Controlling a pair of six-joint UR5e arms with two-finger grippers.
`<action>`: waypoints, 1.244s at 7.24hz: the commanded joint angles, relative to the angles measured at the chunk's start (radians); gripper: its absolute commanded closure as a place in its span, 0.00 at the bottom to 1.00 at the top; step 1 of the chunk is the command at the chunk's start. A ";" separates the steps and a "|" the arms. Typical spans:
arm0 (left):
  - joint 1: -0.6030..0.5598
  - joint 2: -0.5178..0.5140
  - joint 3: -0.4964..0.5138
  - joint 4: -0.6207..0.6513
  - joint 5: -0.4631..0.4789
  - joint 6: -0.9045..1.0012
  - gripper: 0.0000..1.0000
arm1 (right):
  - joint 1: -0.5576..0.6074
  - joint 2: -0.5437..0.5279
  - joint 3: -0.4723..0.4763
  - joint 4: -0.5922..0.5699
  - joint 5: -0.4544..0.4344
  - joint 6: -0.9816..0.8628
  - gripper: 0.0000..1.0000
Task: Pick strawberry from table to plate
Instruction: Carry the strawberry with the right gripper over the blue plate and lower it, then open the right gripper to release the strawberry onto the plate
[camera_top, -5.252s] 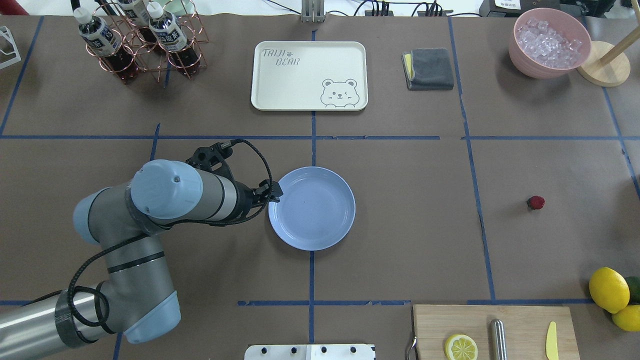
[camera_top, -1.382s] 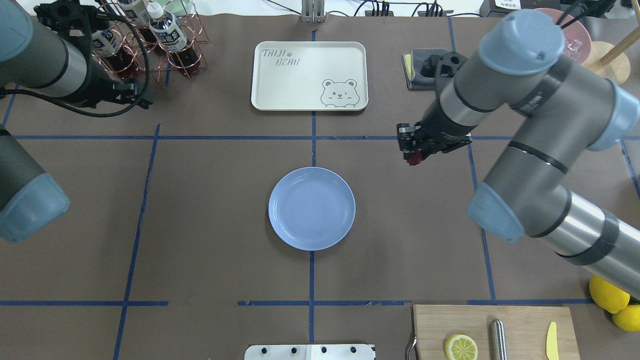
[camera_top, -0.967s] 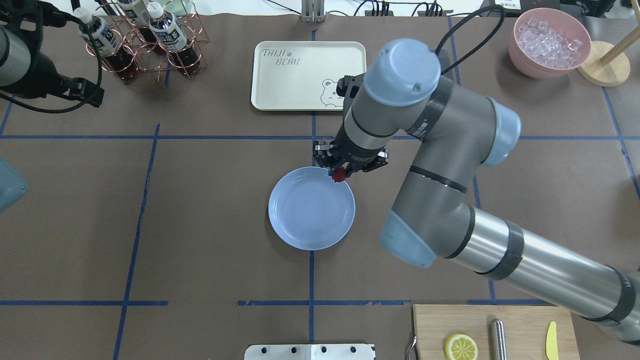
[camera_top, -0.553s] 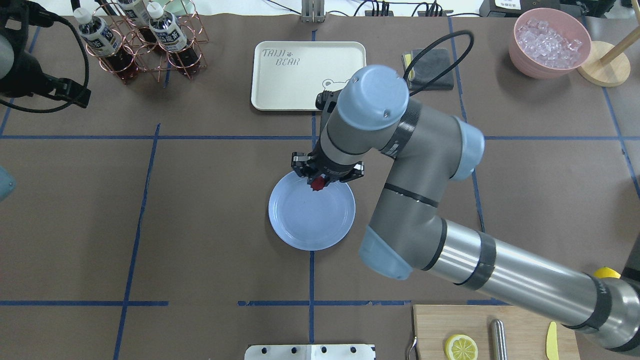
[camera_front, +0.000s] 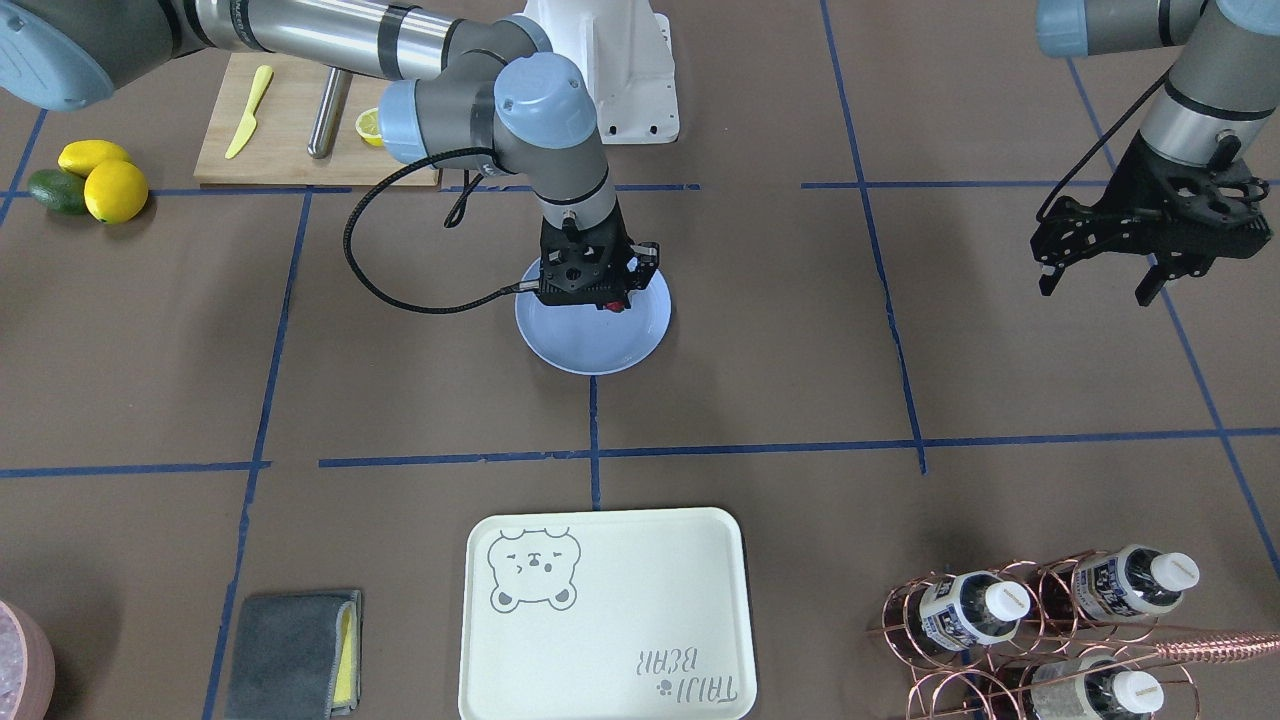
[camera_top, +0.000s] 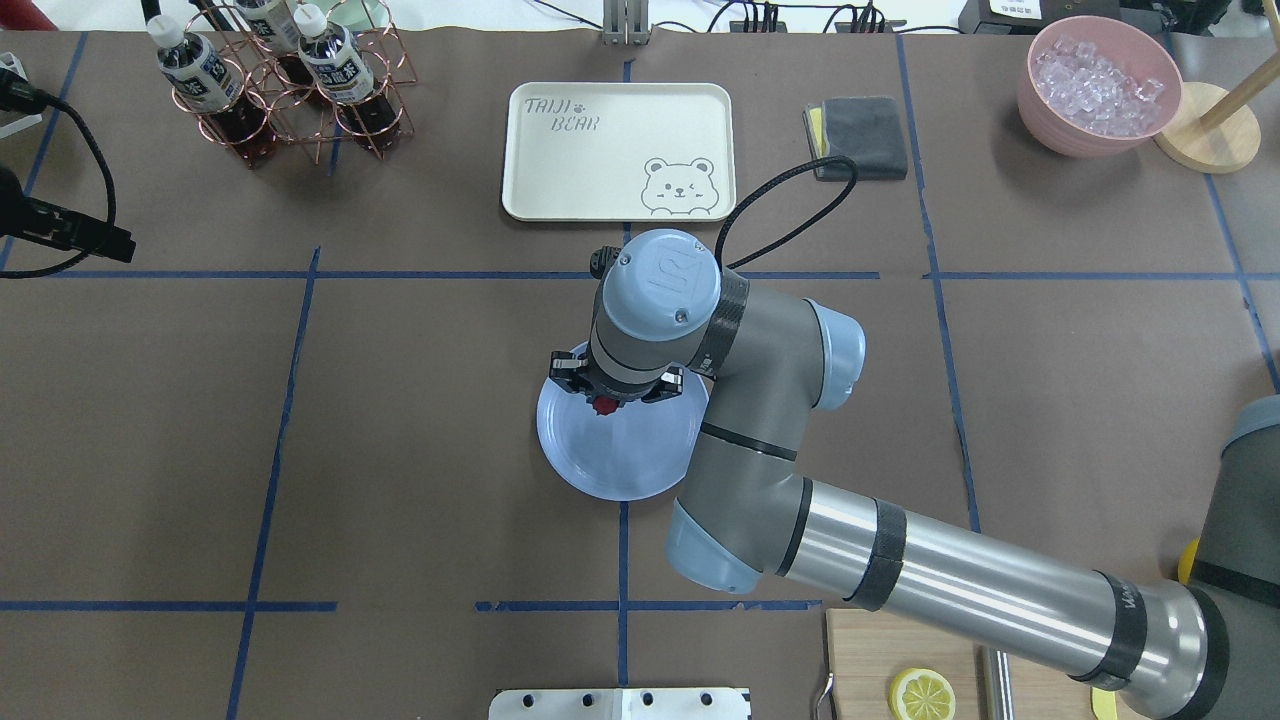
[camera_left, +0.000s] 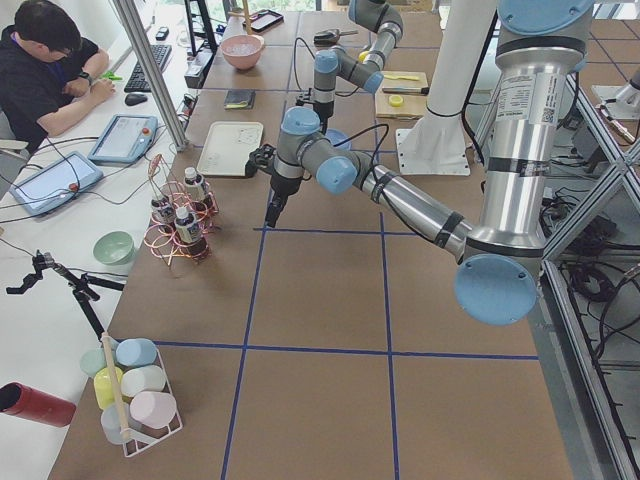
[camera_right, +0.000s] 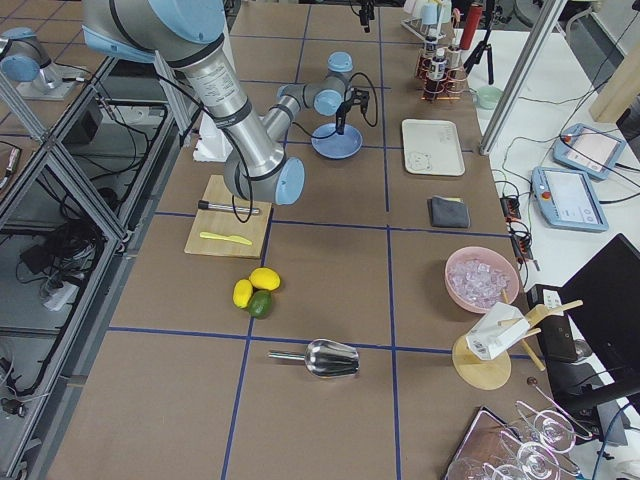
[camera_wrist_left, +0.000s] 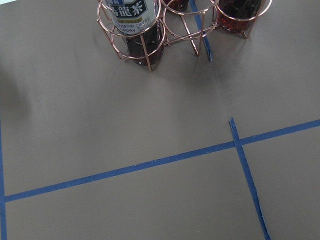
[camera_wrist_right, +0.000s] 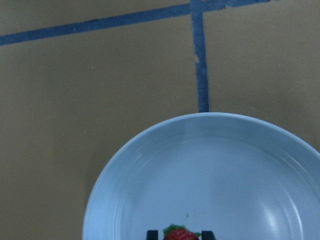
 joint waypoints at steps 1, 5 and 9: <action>-0.001 0.000 0.014 -0.003 -0.001 0.001 0.00 | -0.003 -0.004 -0.013 -0.001 -0.001 -0.002 1.00; -0.001 0.001 0.023 -0.004 -0.001 0.001 0.00 | -0.003 -0.013 -0.015 0.003 0.001 0.010 0.31; -0.010 0.000 0.026 -0.004 -0.001 0.001 0.00 | 0.035 -0.013 0.011 -0.001 0.011 -0.005 0.00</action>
